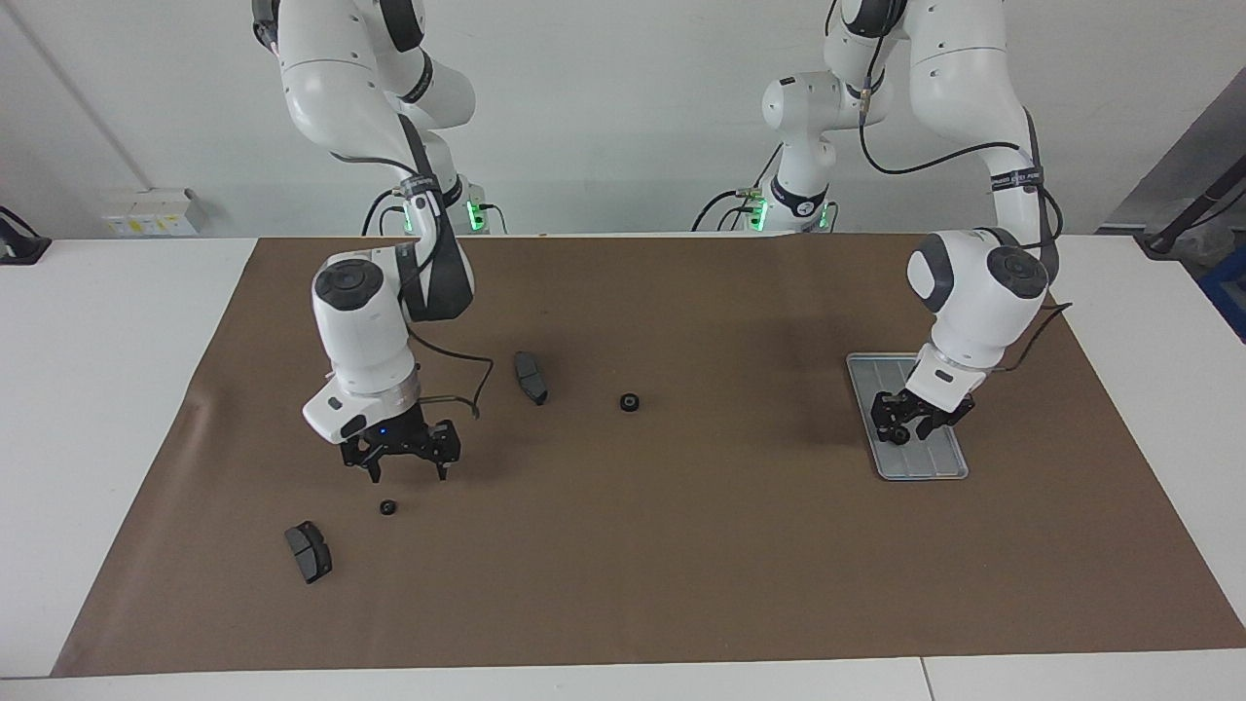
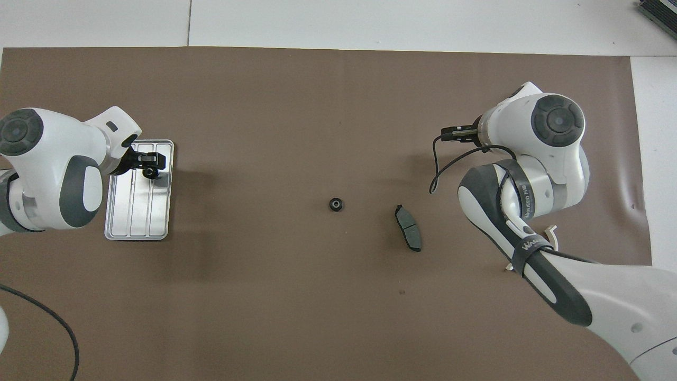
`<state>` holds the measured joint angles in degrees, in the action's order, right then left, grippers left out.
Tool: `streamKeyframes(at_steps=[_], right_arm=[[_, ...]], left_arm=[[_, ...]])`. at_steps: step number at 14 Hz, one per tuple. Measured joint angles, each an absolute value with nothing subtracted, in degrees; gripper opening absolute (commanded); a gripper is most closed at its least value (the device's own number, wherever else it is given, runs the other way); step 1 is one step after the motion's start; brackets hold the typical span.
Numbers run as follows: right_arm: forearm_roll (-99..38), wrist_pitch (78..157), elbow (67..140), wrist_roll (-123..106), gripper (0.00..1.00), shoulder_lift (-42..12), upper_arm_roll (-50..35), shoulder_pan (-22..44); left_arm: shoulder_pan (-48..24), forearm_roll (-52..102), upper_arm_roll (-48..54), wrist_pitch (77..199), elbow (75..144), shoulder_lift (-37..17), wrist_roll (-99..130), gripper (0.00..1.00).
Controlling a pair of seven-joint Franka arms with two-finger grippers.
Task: Pick bearing gear from pile to tray
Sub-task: 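Move the left gripper back to the second gear at centre, then grasp the second gear with the left gripper and lift it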
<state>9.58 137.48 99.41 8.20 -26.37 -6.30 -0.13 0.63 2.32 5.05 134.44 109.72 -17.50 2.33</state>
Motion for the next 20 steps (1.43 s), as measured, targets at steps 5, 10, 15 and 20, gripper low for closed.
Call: streamKeyframes(at_steps=[5, 10, 15, 20], right_arm=[[7.7, 137.4, 94.7, 2.6, 0.71, -32.7, -6.3, -2.0], [7.3, 134.7, 94.3, 1.9, 0.60, -33.2, -6.4, -2.5], [7.1, 132.7, 94.1, 1.6, 0.52, -33.1, -6.4, -3.0], [5.9, 132.7, 93.9, 1.6, 0.47, -33.1, -6.4, -3.2]], left_arm=[[-9.8, 2.7, 5.3, 132.7, 105.1, -19.0, 17.3, 0.60], [-21.3, 2.8, 5.3, 125.4, 94.3, -23.4, 30.2, 0.57], [-27.1, 2.8, 5.1, 124.4, 86.1, -30.1, 34.6, 0.56], [-30.6, 2.8, 5.1, 123.9, 85.2, -31.2, 36.4, 0.55]])
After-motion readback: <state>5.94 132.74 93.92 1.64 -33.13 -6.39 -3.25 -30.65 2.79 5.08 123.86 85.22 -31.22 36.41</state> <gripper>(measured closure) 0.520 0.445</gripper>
